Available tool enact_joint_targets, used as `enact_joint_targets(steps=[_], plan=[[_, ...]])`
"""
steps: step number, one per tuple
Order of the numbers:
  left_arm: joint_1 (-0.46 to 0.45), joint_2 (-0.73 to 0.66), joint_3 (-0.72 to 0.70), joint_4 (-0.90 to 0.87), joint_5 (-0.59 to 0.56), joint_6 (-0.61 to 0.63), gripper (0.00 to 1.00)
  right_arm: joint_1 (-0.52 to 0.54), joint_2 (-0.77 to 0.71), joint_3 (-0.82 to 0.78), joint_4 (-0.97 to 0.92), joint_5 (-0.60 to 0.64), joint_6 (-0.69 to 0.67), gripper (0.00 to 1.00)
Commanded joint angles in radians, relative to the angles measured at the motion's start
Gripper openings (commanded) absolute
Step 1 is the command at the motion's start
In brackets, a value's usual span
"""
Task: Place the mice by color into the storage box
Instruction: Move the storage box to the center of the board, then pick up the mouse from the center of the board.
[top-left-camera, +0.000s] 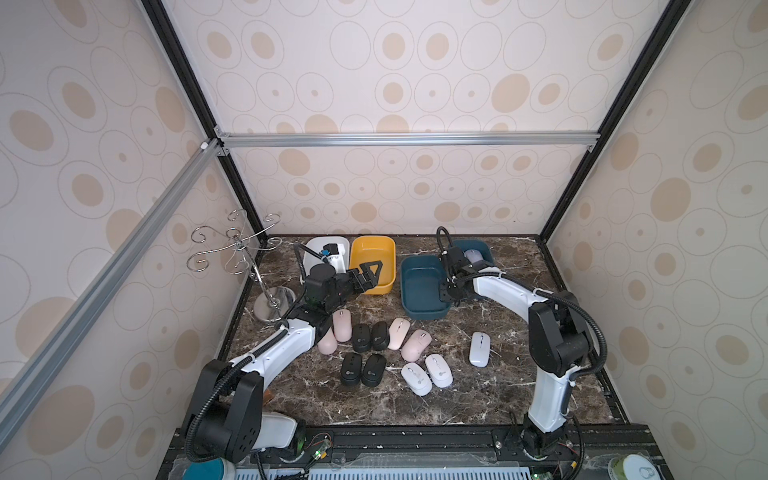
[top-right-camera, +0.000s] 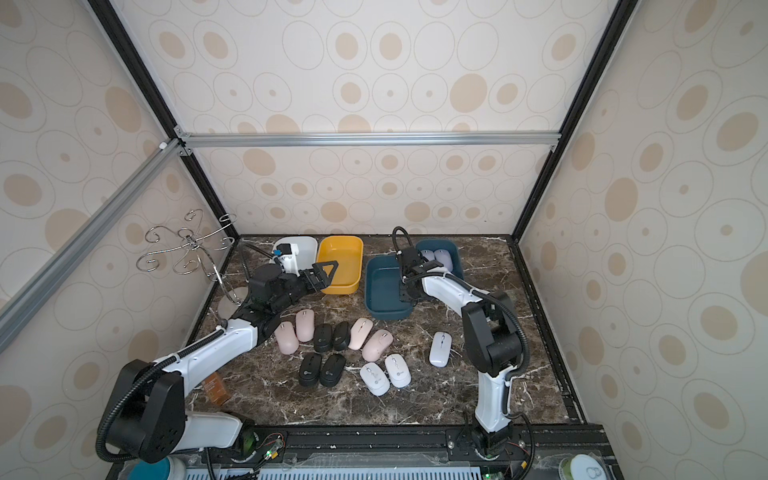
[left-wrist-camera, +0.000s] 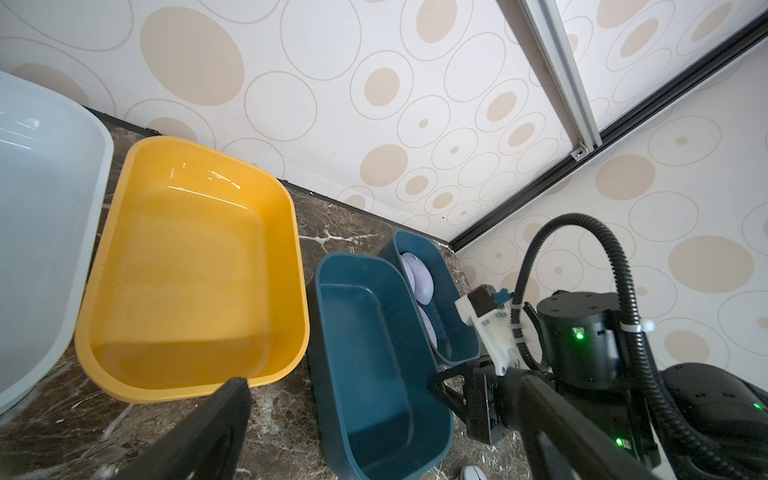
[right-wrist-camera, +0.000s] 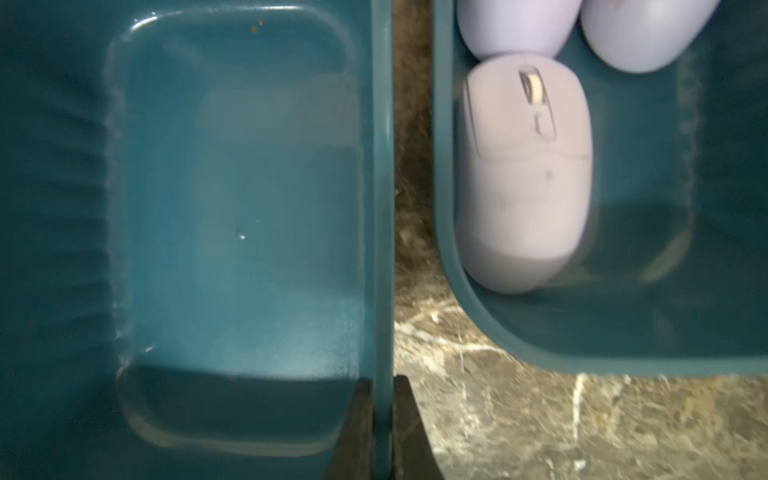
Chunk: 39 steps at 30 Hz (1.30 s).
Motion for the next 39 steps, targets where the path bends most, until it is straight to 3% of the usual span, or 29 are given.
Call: enact_joint_targets(steps=[1, 9, 14, 19, 26, 31, 36, 39], plan=[[0.004, 0.011, -0.002, 0.033, 0.016, -0.017, 1.0, 0.001, -0.037, -0.036, 0.002, 0.041, -0.021, 0.02], [0.004, 0.02, 0.003, 0.041, 0.044, -0.022, 1.0, 0.001, -0.074, -0.008, -0.043, 0.029, -0.049, 0.35], [0.002, 0.02, 0.004, 0.046, 0.059, -0.027, 1.0, 0.026, -0.159, -0.004, -0.107, 0.051, -0.066, 0.4], [-0.024, 0.03, 0.002, 0.055, 0.069, -0.033, 1.0, 0.031, -0.29, -0.106, -0.172, 0.083, -0.048, 0.51], [-0.15, 0.11, 0.02, 0.08, 0.175, -0.068, 1.0, 0.019, -0.448, -0.343, -0.231, 0.08, 0.014, 0.75], [-0.225, 0.154, 0.028, 0.085, 0.209, -0.083, 1.0, -0.01, -0.509, -0.456, -0.234, 0.006, 0.04, 0.79], [-0.232, 0.142, 0.033, 0.064, 0.195, -0.067, 1.0, -0.053, -0.522, -0.55, -0.184, -0.109, 0.064, 0.83], [-0.232, 0.129, 0.029, 0.05, 0.155, -0.045, 1.0, -0.055, -0.522, -0.569, -0.169, -0.106, 0.063, 0.84]])
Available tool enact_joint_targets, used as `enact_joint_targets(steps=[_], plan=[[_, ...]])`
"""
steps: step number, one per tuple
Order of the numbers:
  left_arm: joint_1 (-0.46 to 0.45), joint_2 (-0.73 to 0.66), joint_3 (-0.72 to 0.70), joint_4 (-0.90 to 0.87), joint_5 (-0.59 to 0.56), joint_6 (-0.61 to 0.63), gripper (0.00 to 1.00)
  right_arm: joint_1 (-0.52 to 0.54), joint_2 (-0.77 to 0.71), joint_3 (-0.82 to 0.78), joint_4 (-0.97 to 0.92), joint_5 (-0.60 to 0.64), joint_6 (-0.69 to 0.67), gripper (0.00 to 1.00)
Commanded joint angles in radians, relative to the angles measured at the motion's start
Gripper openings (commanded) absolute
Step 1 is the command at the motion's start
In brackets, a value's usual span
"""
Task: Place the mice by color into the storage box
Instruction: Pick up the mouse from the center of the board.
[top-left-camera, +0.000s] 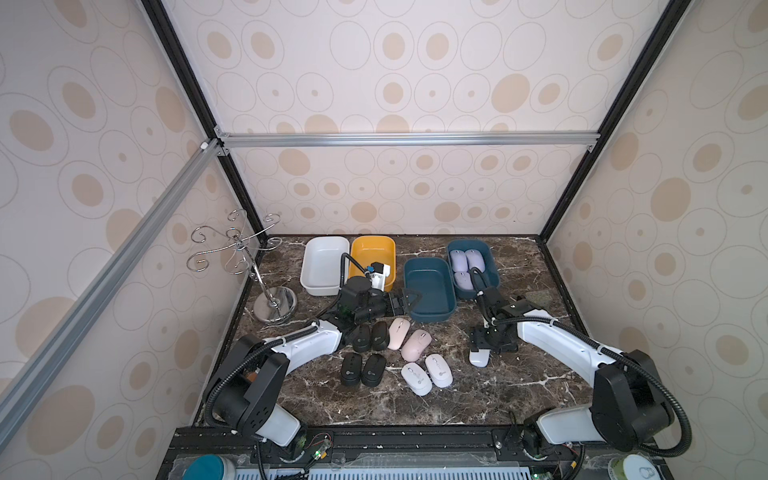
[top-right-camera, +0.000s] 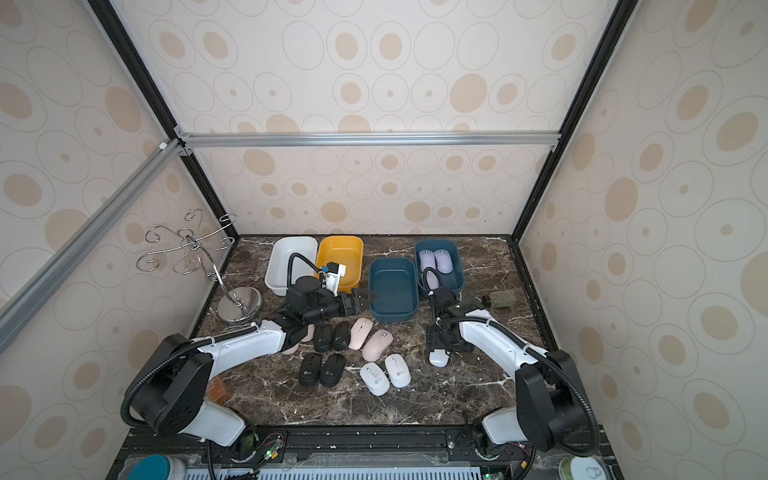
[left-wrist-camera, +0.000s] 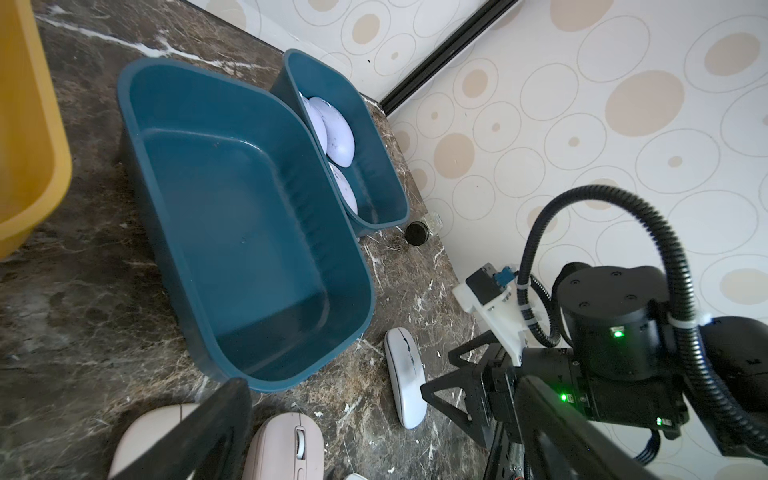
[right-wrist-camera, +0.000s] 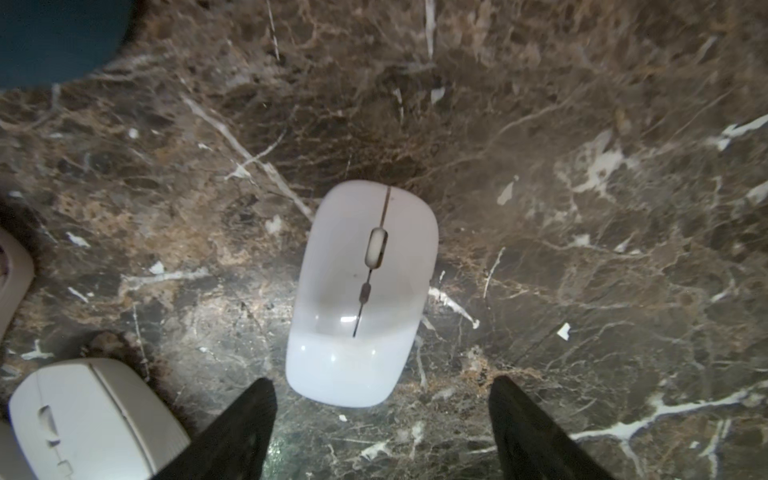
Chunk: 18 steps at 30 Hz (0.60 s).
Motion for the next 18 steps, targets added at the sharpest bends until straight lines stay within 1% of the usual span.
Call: enact_joint_targets(steps=[1, 7, 10, 12, 18], plan=[[0.0, -0.026, 0.034, -0.014, -0.037, 0.026, 1.0, -0.006, -0.011, -0.021, 0.023, -0.046, 0.019, 0.84], [0.001, -0.053, 0.034, -0.041, -0.099, 0.046, 1.0, -0.036, 0.028, -0.033, 0.044, -0.068, 0.008, 0.84], [0.001, -0.063, 0.03, -0.053, -0.122, 0.051, 1.0, -0.043, 0.022, -0.042, 0.053, -0.043, 0.017, 0.85], [0.001, -0.06, 0.034, -0.049, -0.108, 0.048, 1.0, -0.055, 0.023, -0.053, 0.06, -0.038, 0.022, 0.85], [0.001, -0.042, 0.034, -0.027, -0.068, 0.021, 1.0, -0.082, 0.034, -0.09, 0.102, -0.079, 0.031, 0.86]])
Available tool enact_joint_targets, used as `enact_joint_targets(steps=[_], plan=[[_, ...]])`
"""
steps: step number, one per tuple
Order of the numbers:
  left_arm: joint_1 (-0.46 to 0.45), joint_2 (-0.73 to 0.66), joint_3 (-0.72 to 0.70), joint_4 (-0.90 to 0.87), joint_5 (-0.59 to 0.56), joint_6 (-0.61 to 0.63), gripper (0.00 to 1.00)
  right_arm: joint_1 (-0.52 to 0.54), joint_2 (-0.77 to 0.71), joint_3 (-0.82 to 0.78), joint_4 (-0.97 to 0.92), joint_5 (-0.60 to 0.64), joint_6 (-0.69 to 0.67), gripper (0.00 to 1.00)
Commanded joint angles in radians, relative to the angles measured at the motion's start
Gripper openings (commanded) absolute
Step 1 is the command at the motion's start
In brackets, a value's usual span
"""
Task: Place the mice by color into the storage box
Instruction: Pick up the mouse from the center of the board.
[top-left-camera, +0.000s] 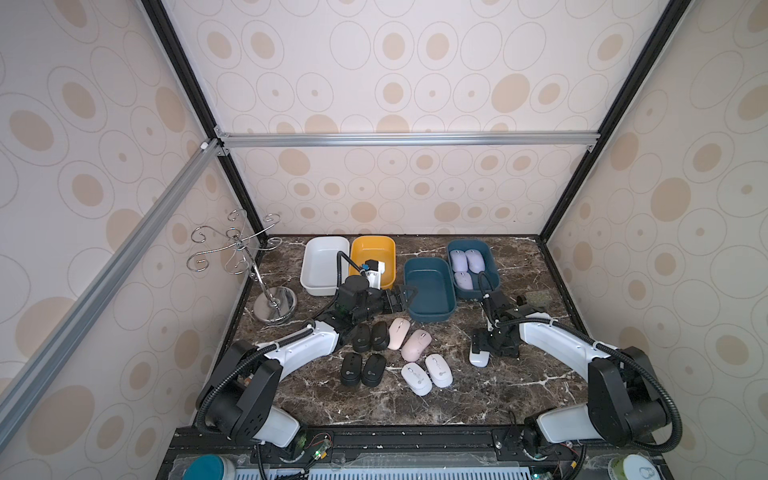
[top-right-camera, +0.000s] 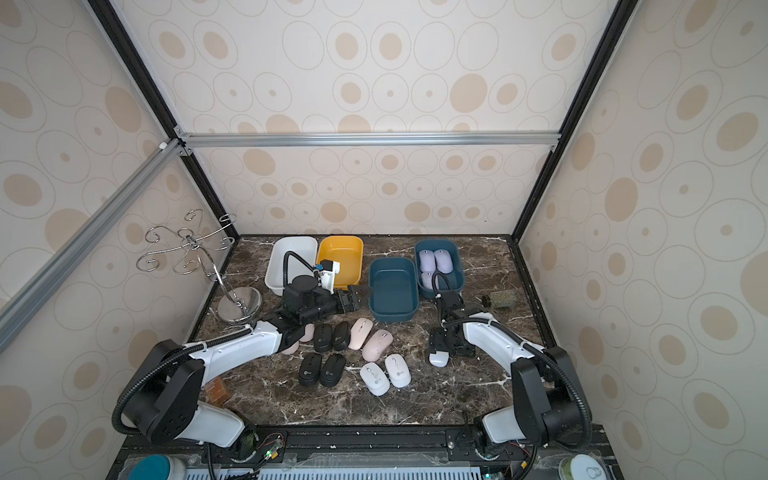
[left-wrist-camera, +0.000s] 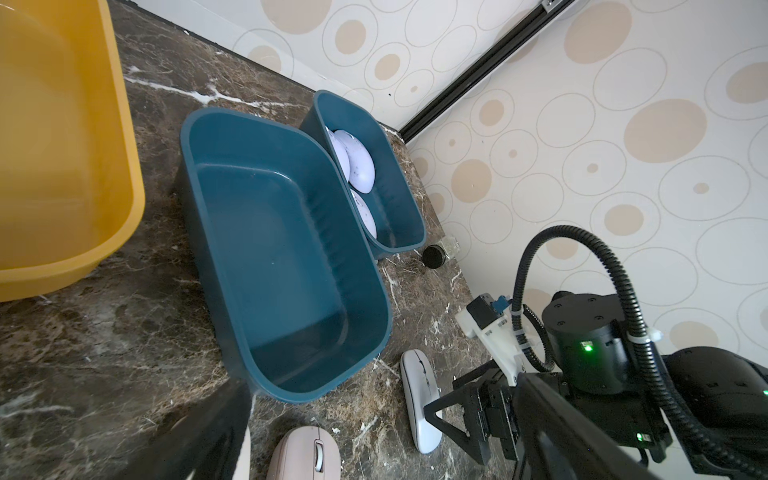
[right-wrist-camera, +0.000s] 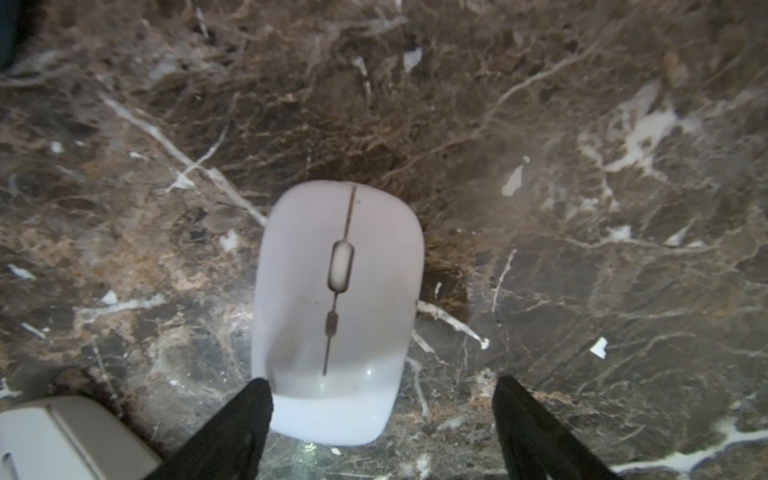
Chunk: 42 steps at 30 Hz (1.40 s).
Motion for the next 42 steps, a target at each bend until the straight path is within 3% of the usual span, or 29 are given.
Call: enact_joint_targets(steps=[1, 7, 11, 21, 34, 42], plan=[[0.001, 0.003, 0.032, 0.014, 0.023, -0.006, 1.0, -0.006, 0.017, -0.021, 0.026, -0.028, 0.02, 0.86], [0.001, 0.012, 0.035, 0.01, 0.027, 0.0, 1.0, -0.01, 0.053, -0.026, 0.099, -0.117, 0.024, 0.86], [0.0, 0.011, 0.036, 0.004, 0.021, 0.005, 1.0, -0.009, 0.08, -0.008, 0.102, -0.06, 0.034, 0.85], [0.002, -0.01, 0.046, -0.019, 0.005, 0.039, 1.0, -0.009, 0.112, 0.004, 0.111, -0.028, 0.035, 0.49], [0.024, -0.076, 0.053, -0.079, -0.097, 0.118, 1.0, 0.049, 0.021, 0.162, -0.016, 0.041, -0.007, 0.46], [0.148, -0.134, 0.039, -0.079, -0.145, 0.113, 1.0, 0.16, 0.14, 0.431, -0.002, 0.02, -0.012, 0.46]])
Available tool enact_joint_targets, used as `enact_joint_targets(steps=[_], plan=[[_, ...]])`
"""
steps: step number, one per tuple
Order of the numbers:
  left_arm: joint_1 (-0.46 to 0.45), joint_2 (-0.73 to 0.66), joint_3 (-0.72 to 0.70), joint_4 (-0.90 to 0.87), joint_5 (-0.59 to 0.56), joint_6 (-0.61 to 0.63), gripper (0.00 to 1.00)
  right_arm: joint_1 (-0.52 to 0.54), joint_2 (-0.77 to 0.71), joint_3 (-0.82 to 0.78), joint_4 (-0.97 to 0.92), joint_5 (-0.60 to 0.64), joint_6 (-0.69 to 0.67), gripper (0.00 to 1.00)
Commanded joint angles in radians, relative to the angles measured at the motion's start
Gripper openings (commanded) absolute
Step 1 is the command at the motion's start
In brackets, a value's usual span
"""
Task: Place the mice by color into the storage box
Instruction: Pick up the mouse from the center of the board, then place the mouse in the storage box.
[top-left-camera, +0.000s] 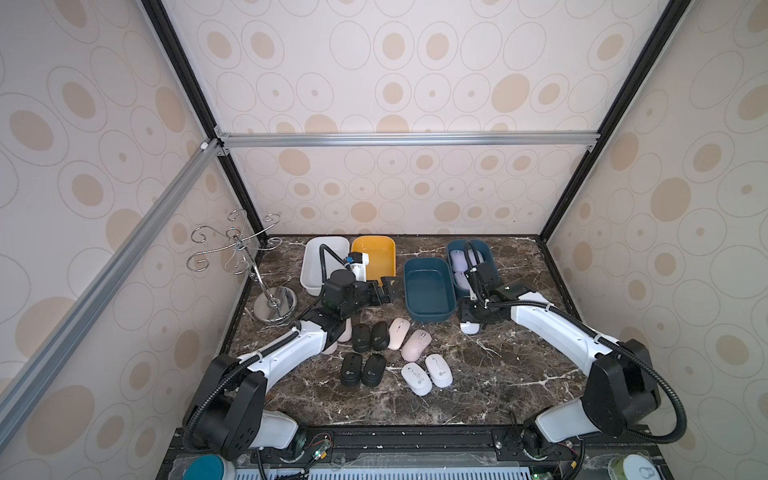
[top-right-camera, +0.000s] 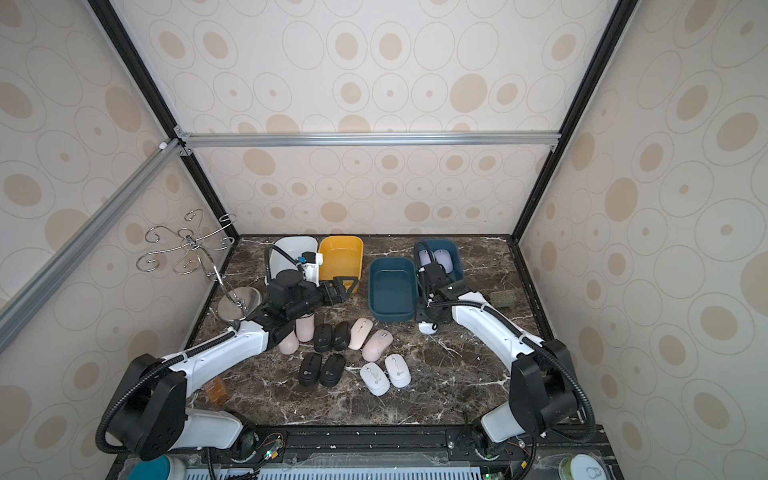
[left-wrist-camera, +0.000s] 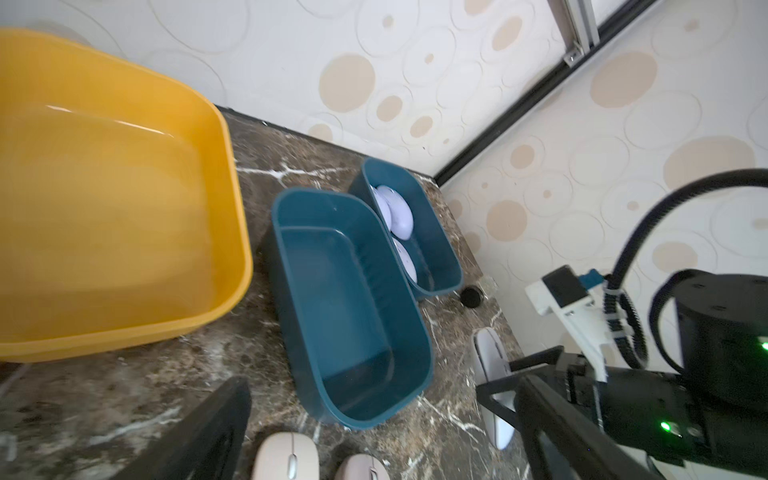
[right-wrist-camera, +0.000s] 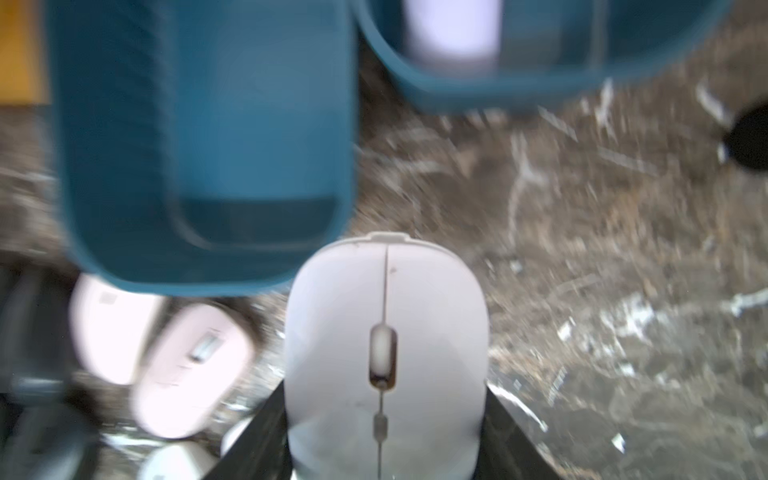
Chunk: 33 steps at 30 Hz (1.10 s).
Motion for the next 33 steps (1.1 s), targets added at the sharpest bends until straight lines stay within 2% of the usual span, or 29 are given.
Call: enact_joint_targets(steps=[1, 9, 19, 25, 33], plan=[[0.05, -0.042, 0.024, 0.014, -0.049, 0.017, 1.0, 0.031, 0.086, 0.1, 0.016, -0.015, -0.004, 0.46], [0.076, -0.036, 0.024, 0.011, -0.051, 0.022, 1.0, 0.048, 0.384, 0.357, 0.13, -0.05, -0.005, 0.46], [0.078, -0.032, 0.02, 0.025, -0.032, 0.004, 1.0, 0.049, 0.707, 0.644, 0.083, -0.068, -0.022, 0.46], [0.08, -0.019, 0.021, 0.03, -0.013, -0.005, 1.0, 0.047, 0.811, 0.72, 0.113, -0.008, -0.014, 0.47], [0.08, -0.01, 0.021, 0.041, 0.009, -0.022, 1.0, 0.044, 0.905, 0.808, 0.116, 0.006, -0.007, 0.51]])
